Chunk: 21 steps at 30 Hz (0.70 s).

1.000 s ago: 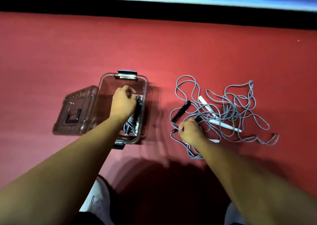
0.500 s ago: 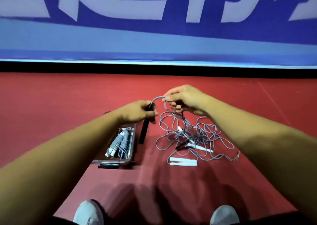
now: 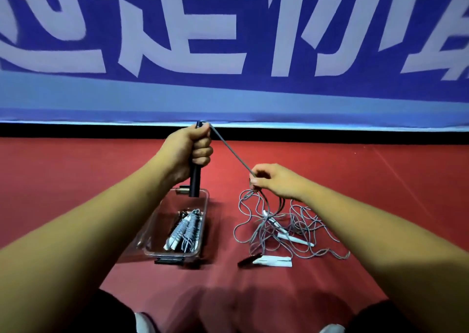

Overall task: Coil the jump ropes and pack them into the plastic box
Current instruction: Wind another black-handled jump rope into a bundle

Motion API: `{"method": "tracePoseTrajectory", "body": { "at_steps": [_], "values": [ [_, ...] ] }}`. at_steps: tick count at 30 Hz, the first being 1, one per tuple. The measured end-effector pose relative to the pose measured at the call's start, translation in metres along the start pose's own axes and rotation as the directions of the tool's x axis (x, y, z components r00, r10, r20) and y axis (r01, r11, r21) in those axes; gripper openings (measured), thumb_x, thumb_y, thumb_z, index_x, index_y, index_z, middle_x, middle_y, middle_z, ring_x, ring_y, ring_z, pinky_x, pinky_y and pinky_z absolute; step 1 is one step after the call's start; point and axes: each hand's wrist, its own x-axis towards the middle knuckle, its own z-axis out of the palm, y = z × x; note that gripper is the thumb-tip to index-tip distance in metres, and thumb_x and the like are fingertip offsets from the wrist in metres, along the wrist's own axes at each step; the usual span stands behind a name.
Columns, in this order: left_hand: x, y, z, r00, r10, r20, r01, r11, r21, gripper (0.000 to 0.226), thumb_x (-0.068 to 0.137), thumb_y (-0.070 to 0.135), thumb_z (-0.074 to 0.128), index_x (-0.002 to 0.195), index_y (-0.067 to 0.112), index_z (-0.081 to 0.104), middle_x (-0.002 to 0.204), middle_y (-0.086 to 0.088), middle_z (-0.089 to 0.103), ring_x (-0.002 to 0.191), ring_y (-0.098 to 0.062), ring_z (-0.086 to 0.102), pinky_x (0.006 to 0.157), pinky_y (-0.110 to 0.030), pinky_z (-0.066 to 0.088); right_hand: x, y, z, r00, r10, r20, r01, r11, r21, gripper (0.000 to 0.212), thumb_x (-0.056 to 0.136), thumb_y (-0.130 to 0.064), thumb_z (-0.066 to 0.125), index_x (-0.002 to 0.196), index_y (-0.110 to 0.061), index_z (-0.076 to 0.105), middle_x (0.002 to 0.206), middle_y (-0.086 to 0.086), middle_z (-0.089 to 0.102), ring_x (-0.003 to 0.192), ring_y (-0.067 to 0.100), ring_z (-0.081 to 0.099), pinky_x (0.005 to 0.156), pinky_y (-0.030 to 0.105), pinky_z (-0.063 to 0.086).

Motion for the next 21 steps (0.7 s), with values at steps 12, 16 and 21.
{"method": "tracePoseTrajectory", "body": {
  "at_steps": [12, 16, 21],
  "values": [
    [0.001, 0.009, -0.005, 0.994, 0.068, -0.087, -0.063, 0.996, 0.056, 0.024, 0.101, 0.021, 0.045, 0.077, 0.016, 0.048, 0.051, 0.007, 0.029, 0.042, -0.006, 0.024, 0.039, -0.017, 0.019, 0.007, 0.015, 0.015, 0.978, 0.186, -0.094, -0.17, 0.973, 0.156, 0.018, 0.091, 0.014, 0.052, 0.081, 0.0, 0.059, 0.065, 0.01, 0.055, 0.054, 0.013, 0.055, 0.056, 0.018, 0.049],
    [-0.005, -0.002, 0.001, 0.99, -0.069, -0.121, 0.108, 0.928, 0.356, 0.011, 0.094, 0.011, 0.056, 0.094, 0.007, 0.066, 0.08, -0.004, 0.07, 0.051, -0.012, 0.052, 0.039, -0.016, 0.023, 0.01, -0.013, 0.009, 0.995, 0.068, -0.075, -0.055, 0.984, 0.171, 0.015, 0.096, -0.005, 0.057, 0.098, 0.002, 0.07, 0.059, 0.004, 0.057, 0.047, 0.008, 0.049, 0.05, 0.017, 0.043],
    [-0.008, -0.012, 0.008, 0.996, -0.068, -0.063, 0.092, 0.676, 0.732, 0.025, 0.093, 0.023, 0.065, 0.118, 0.026, 0.068, 0.099, 0.01, 0.072, 0.064, -0.015, 0.065, 0.047, -0.02, 0.031, 0.011, -0.046, 0.001, 0.993, -0.024, -0.111, 0.062, 0.937, 0.344, 0.016, 0.096, -0.009, 0.056, 0.092, -0.004, 0.071, 0.054, -0.001, 0.05, 0.052, 0.011, 0.042, 0.053, 0.021, 0.037]
  ]
}}
